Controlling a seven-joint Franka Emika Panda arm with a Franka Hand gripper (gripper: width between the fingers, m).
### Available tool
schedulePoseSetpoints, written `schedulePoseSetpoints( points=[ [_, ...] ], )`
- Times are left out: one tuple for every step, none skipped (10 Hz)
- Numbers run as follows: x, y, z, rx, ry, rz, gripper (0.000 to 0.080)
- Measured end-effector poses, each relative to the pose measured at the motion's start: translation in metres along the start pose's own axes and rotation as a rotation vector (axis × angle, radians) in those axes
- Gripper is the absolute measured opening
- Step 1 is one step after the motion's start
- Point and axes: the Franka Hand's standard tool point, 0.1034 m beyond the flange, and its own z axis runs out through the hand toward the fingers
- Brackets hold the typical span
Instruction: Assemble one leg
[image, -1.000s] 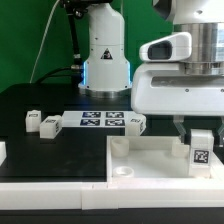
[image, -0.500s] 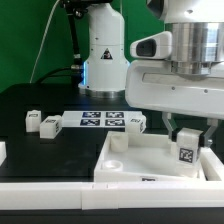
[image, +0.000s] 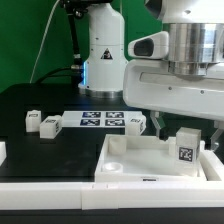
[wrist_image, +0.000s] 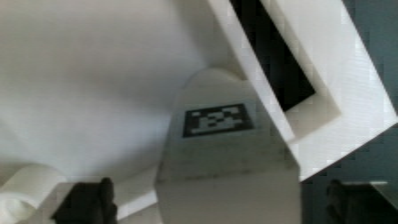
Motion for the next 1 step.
schedulePoseSetpoints(
  points=[
    [0.0000,0.0001,0.0001,0.000,0.000,0.000,0.0632]
  ],
)
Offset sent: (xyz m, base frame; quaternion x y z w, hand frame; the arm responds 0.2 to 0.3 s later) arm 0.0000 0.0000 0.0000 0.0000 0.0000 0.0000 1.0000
